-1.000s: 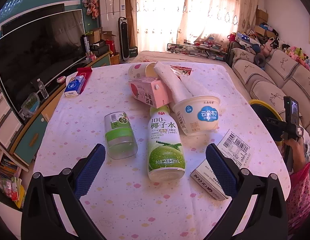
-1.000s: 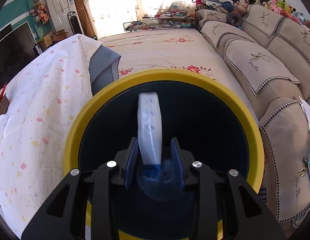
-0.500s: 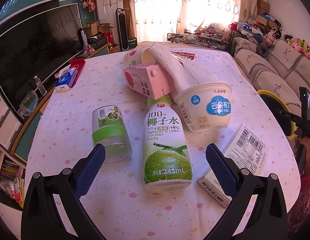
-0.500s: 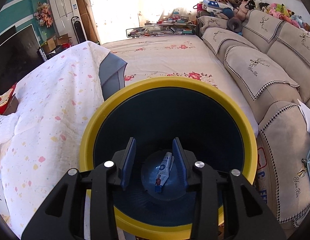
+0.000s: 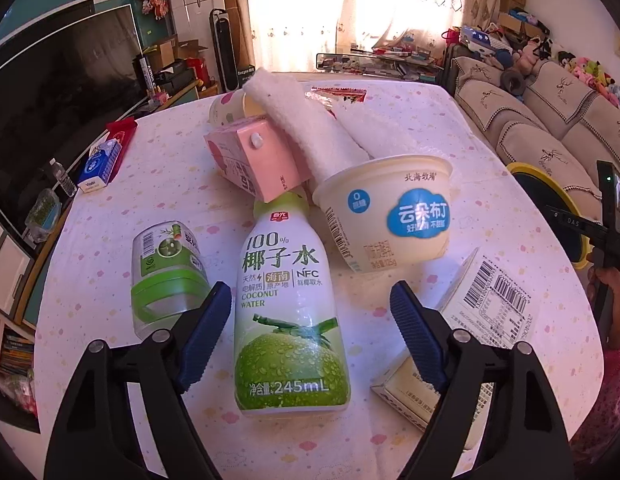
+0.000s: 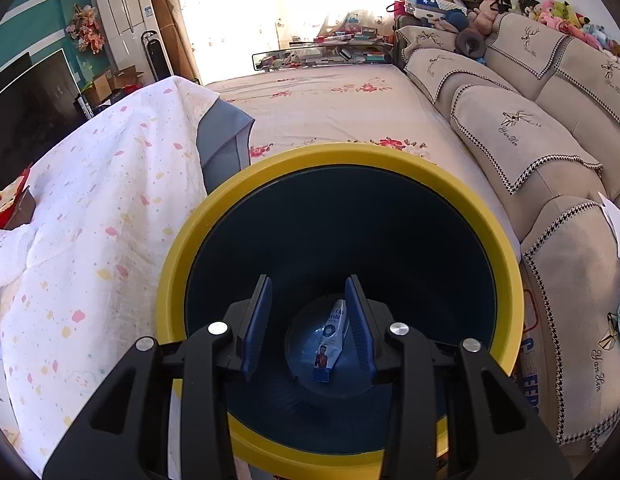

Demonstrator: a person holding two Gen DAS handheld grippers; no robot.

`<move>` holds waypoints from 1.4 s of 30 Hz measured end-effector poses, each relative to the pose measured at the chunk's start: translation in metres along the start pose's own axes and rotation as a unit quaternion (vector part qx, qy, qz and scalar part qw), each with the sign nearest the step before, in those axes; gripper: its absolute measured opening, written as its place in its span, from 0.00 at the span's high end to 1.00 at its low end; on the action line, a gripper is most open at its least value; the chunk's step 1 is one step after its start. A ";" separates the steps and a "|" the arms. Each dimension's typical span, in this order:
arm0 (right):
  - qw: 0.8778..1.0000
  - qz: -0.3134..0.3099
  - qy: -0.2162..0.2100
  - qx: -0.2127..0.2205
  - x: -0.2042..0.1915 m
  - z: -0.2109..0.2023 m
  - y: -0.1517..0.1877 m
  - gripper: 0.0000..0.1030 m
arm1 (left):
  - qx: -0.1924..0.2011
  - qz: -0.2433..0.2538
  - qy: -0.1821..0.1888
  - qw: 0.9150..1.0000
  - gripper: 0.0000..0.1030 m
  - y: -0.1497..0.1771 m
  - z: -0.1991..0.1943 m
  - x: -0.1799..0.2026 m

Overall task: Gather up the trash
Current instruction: 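Grasp the coconut water bottle with the left gripper while the right gripper waits over the bin, then carry the coconut water bottle over the bin and open the left gripper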

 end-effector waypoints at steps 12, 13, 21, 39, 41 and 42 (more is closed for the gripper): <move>1.000 0.008 -0.001 -0.002 0.005 0.000 0.001 0.64 | -0.018 -0.012 0.005 1.000 0.50 0.010 0.012 -0.007; 1.000 0.007 -0.002 -0.001 0.005 -0.001 0.001 0.64 | -0.017 -0.014 0.008 1.000 0.50 0.011 0.009 -0.008; 1.000 0.004 -0.012 0.003 0.000 -0.008 0.002 0.64 | -0.003 -0.017 0.012 1.000 0.51 0.031 -0.029 -0.018; 0.999 -0.001 -0.012 0.042 0.002 -0.060 0.000 0.64 | 0.072 0.028 0.084 0.994 0.51 0.010 -0.125 0.036; 0.999 -0.002 -0.010 0.049 0.005 -0.068 -0.001 0.64 | 0.072 0.047 0.109 0.990 0.51 0.000 -0.126 0.064; 0.999 -0.004 -0.008 0.053 0.008 -0.073 -0.001 0.64 | 0.071 0.057 0.123 0.988 0.51 -0.004 -0.125 0.079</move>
Point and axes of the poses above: each gripper's, at about its wrist camera, not at the fingertips, and z roughly the way its jaws point, x to its right, y to its underside, the point moved 9 cm from there along z, roughly the way its jaws point, and after that the axes turned 7 degrees about -y, right-handed, at the moved point
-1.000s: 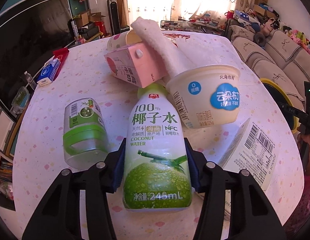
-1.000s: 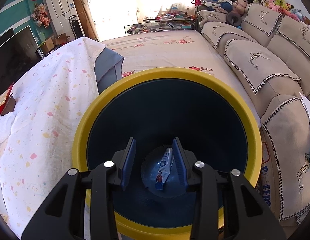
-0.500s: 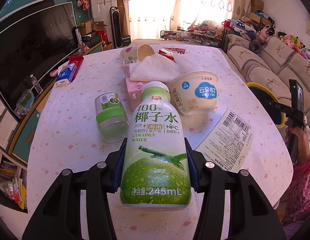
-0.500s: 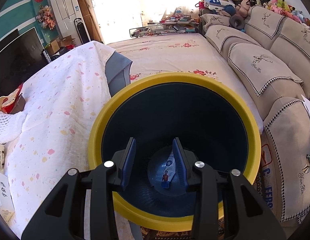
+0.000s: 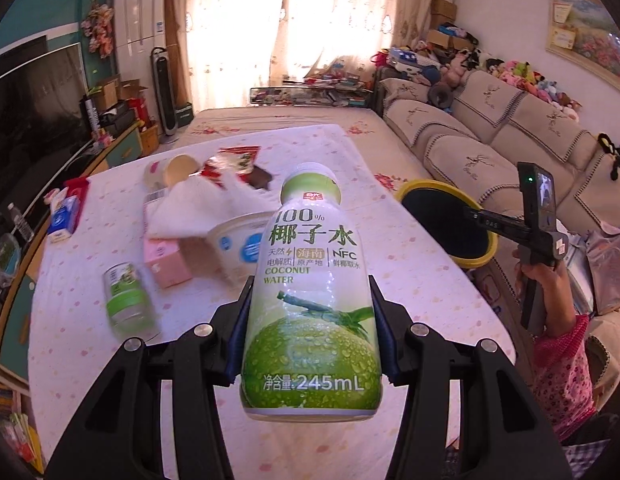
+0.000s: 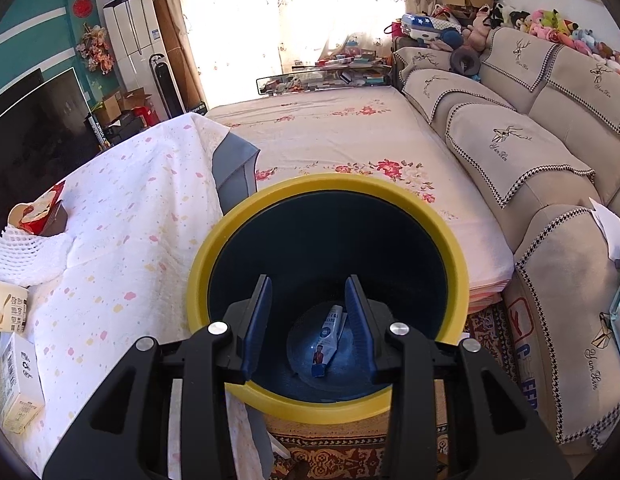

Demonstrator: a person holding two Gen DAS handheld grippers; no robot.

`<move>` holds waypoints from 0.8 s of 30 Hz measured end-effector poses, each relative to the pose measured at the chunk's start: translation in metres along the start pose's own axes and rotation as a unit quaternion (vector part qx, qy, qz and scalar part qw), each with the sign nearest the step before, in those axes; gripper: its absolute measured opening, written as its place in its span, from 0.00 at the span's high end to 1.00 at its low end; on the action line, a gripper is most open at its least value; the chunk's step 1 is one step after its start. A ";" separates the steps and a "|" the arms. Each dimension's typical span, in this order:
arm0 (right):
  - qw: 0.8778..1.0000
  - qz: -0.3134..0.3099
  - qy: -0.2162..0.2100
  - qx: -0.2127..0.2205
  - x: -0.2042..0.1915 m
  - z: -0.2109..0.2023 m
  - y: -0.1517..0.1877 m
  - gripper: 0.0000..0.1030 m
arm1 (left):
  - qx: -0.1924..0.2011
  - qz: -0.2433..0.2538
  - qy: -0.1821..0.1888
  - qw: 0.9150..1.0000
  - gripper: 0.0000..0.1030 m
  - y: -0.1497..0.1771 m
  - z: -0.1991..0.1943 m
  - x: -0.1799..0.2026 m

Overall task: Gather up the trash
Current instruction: 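Carry the coconut water bottle over the bin and open the left gripper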

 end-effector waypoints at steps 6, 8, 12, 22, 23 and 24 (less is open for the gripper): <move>1.000 -0.007 0.013 0.023 0.021 -0.031 -0.007 0.64 | -0.016 0.062 0.062 0.996 0.51 -0.033 0.038 0.085; 0.999 -0.007 0.018 0.029 0.031 -0.039 -0.009 0.64 | -0.019 0.076 0.077 0.994 0.51 -0.044 0.054 0.111; 0.999 -0.010 0.031 0.033 0.049 -0.047 -0.012 0.64 | -0.019 0.094 0.088 0.991 0.51 -0.063 0.088 0.159; 0.999 0.000 0.041 0.032 0.076 -0.040 -0.016 0.64 | -0.084 0.085 0.089 0.989 0.51 -0.076 0.201 0.234; 0.999 0.002 0.041 0.031 0.079 -0.039 -0.016 0.64 | -0.088 0.091 0.082 0.989 0.51 -0.078 0.214 0.239; 0.999 0.005 0.041 0.031 0.082 -0.038 -0.016 0.64 | -0.093 0.094 0.075 0.988 0.51 -0.077 0.228 0.245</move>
Point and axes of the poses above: each gripper's, at about its wrist camera, not at the fingertips, and z roughly the way its jaws point, x to its right, y to its underside, the point moved 9 cm from there along z, roughly the way its jaws point, and after that the axes turned 7 degrees about -y, right-handed, at the moved point
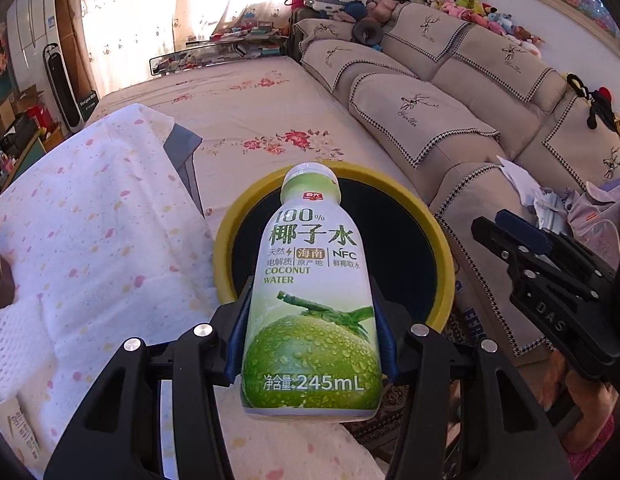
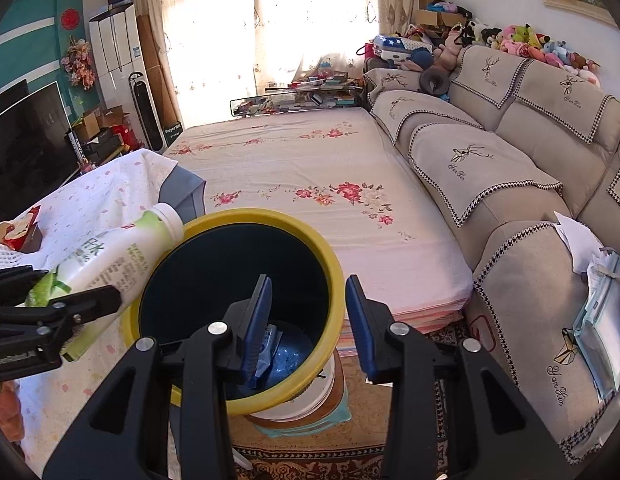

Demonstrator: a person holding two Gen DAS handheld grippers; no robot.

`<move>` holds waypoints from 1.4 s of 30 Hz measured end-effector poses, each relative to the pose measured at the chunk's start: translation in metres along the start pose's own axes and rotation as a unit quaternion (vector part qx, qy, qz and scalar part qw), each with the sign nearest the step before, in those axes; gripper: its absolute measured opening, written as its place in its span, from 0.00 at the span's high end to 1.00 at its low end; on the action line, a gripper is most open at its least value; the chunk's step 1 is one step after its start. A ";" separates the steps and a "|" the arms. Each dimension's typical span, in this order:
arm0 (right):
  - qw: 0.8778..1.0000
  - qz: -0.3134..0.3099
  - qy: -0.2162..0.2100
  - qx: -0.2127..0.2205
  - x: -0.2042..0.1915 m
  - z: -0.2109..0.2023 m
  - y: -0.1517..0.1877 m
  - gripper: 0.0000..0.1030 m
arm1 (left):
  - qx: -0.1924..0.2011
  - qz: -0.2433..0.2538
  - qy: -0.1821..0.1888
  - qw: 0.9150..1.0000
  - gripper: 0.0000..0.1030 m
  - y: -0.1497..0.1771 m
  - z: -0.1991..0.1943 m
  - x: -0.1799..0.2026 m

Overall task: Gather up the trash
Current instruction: 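Carry the coconut water bottle over the bin and open the left gripper, then return the right gripper to the table and grasp the yogurt cup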

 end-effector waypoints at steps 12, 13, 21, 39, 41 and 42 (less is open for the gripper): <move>1.000 0.011 0.000 -0.007 0.011 0.006 0.009 0.64 | -0.008 -0.019 -0.022 1.000 0.42 -0.006 0.033 0.000; 1.000 0.011 -0.001 -0.006 0.010 0.005 0.010 0.64 | -0.004 -0.021 -0.021 1.000 0.42 -0.005 0.024 -0.004; 1.000 0.003 -0.026 -0.008 -0.016 -0.007 0.018 0.64 | 0.064 -0.040 -0.025 0.997 0.29 0.021 -0.081 -0.042; 0.962 -0.125 -0.244 -0.015 -0.293 -0.053 0.041 0.60 | 0.112 -0.204 -0.194 0.953 0.17 0.213 -0.279 -0.293; 0.956 -0.134 -0.259 -0.017 -0.325 -0.056 0.046 0.55 | 0.114 -0.215 -0.195 0.950 0.17 0.227 -0.284 -0.306; 0.954 -0.137 -0.267 -0.017 -0.338 -0.057 0.050 0.50 | 0.115 -0.219 -0.193 0.950 0.17 0.231 -0.286 -0.310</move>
Point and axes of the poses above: each gripper's, at about its wrist camera, not at the fingertips, and z roughly the way its jaws point, x to its right, y to its underside, the point moved 9 cm from there along z, roughly the way its jaws point, and after that the axes turned 7 degrees about -y, right-handed, at the moved point
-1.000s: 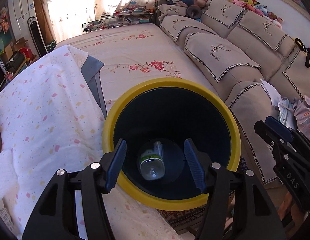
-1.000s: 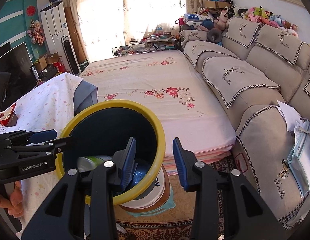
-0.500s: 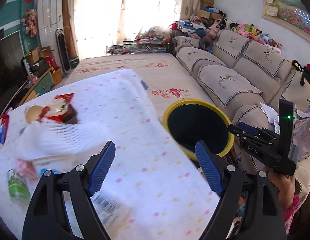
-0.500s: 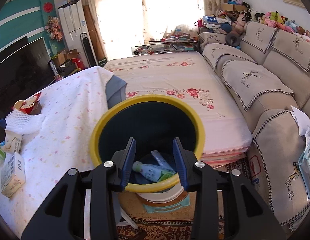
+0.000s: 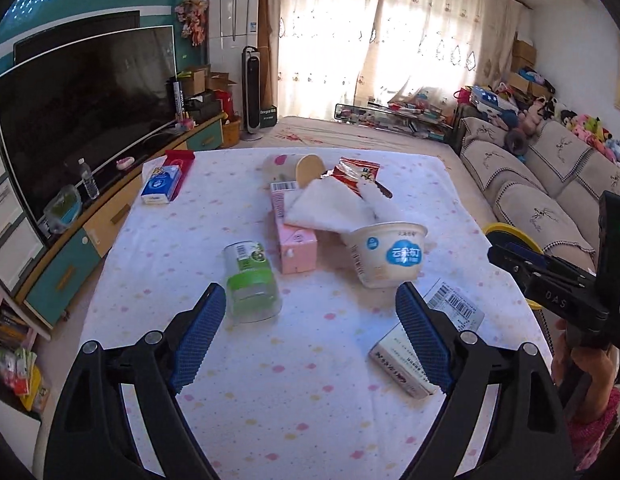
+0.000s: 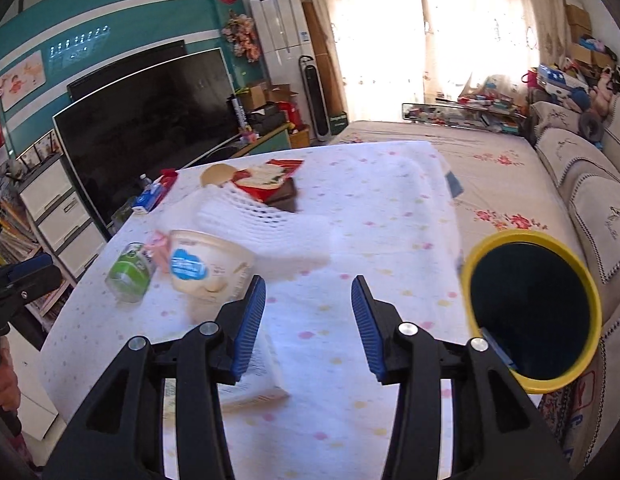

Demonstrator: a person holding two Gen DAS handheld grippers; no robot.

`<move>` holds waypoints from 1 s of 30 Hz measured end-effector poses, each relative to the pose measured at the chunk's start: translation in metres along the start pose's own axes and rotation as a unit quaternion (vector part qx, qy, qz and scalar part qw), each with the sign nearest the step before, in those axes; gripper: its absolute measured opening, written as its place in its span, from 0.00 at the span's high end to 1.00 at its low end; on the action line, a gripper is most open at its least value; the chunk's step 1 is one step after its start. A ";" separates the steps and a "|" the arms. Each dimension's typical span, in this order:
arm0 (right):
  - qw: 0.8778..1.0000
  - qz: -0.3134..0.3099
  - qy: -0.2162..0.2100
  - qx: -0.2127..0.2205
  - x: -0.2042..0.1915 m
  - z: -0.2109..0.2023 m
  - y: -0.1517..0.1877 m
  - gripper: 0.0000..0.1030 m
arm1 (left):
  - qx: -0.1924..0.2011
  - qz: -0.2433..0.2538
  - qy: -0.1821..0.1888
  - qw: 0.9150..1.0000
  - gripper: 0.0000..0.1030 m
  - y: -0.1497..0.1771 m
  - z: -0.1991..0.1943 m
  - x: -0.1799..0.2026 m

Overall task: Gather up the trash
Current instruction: 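Return the right gripper to the table and grasp the yogurt cup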

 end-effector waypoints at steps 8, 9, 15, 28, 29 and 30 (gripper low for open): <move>1.000 0.011 -0.004 -0.014 -0.048 0.049 -0.001 0.31 | -0.002 -0.016 0.004 1.000 0.17 0.013 -0.001 -0.022; 1.000 0.013 -0.003 -0.015 -0.049 0.053 -0.001 0.31 | -0.003 -0.018 0.004 1.000 0.17 0.014 0.000 -0.024; 0.999 0.027 0.001 -0.036 -0.053 0.077 0.004 0.31 | -0.011 -0.024 0.011 1.000 0.17 0.015 0.004 -0.029; 0.998 0.029 0.027 -0.051 -0.051 0.104 0.007 0.28 | -0.020 -0.021 0.020 0.999 0.17 0.021 0.016 -0.024; 0.998 0.028 0.027 -0.051 -0.051 0.104 0.007 0.29 | -0.021 -0.021 0.020 0.999 0.17 0.022 0.017 -0.024; 0.998 0.026 0.027 -0.050 -0.051 0.102 0.008 0.29 | -0.021 -0.022 0.019 0.999 0.17 0.022 0.017 -0.024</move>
Point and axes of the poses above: each gripper's, at about its wrist camera, not at the fingertips, and z roughly the way its jaws point, x to its right, y to its underside, the point moved 9 cm from there along z, roughly the way its jaws point, and after that the axes turned 7 degrees about -y, right-handed, at the moved point
